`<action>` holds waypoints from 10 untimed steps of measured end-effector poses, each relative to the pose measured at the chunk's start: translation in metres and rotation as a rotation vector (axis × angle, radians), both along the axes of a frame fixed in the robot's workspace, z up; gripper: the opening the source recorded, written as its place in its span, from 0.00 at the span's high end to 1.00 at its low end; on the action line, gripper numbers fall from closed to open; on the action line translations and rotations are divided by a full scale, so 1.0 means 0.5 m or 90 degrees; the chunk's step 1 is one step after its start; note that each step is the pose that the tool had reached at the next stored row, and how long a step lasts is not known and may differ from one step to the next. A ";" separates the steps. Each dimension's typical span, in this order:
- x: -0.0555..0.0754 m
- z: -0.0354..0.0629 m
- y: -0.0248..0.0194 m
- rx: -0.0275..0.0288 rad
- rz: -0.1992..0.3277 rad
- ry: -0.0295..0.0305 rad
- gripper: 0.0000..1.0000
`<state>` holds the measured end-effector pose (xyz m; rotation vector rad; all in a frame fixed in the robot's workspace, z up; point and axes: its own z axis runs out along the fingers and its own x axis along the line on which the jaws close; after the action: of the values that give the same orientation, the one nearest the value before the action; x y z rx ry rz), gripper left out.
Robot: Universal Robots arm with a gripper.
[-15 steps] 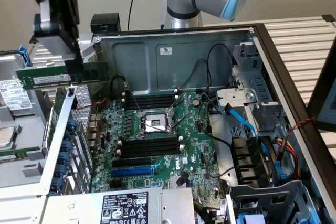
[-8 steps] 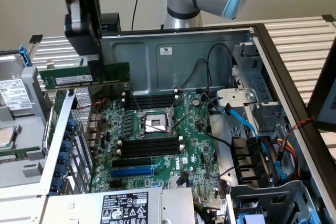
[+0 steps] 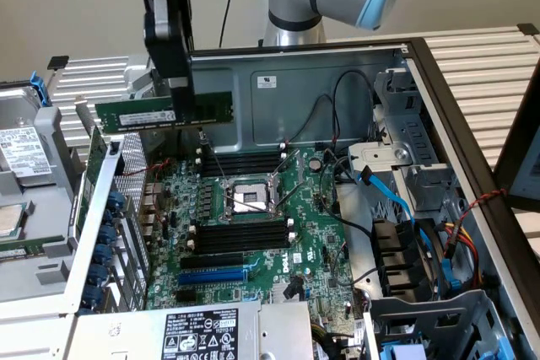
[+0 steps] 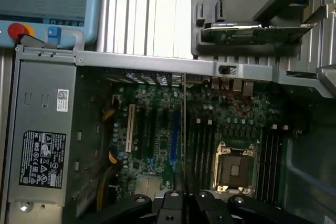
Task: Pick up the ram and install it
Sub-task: 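Pick up the ram and move it above insertion slot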
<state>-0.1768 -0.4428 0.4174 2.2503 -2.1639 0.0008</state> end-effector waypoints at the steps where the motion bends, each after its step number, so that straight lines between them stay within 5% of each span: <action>1: 0.003 -0.002 0.0063 0.0001 0.000 -0.0001 0.88; 6: 0.023 -0.006 0.0305 -0.0004 0.000 0.0000 0.88; 10: 0.038 -0.010 0.0334 0.0010 -0.004 0.0000 0.88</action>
<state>-0.1576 -0.4261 0.4123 2.2452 -2.1709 -0.0009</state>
